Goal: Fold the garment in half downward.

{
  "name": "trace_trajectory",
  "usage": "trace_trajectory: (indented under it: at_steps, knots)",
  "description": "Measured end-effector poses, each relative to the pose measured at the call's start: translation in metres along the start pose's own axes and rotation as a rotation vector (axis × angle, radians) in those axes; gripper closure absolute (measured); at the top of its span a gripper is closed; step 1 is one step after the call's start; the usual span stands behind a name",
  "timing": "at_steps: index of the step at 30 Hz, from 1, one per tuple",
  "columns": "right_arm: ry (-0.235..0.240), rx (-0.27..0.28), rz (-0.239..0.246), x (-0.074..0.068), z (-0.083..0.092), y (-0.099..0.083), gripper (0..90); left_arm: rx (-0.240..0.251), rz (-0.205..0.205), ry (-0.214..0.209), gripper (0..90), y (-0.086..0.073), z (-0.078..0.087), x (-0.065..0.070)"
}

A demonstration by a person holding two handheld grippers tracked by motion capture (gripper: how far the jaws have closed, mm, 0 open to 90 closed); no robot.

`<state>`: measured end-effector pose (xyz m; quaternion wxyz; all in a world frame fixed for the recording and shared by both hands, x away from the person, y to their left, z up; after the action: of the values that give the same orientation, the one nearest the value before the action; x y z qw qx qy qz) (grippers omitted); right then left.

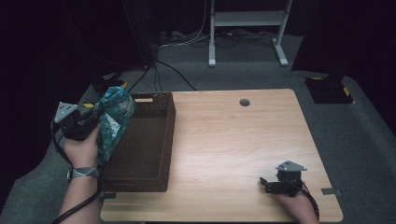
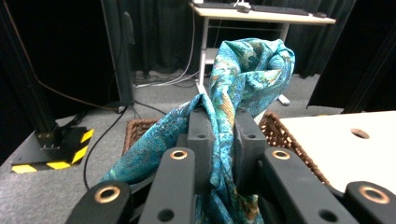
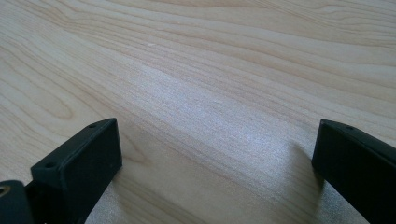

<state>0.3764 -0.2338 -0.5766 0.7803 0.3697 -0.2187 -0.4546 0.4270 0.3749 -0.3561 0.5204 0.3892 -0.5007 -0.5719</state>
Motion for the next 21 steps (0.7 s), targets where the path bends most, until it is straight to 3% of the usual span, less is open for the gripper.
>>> trace_trajectory:
  at_steps: [11,21]
  knots:
    - [-0.001,0.001,-0.002,0.000,0.000,0.000,1.6,-0.055,0.021,0.023,79.9,-0.022,-0.009,-0.011]
    - [-0.001,0.001,-0.002,0.000,0.000,0.000,1.6,-0.095,0.035,0.027,79.9,-0.038,-0.015,-0.014]
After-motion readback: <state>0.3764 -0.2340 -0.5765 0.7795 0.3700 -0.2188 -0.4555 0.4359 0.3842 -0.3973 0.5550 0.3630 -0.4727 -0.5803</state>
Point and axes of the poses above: each handheld gripper's, and its own axes: z roughly backward along the jaws, y roughly out of its top, x roughly to its right, the point moved 5 cm from there along -z, roughly forward along the jaws, and after that the axes turned 6 degrees about x, right-handed, at the moved point
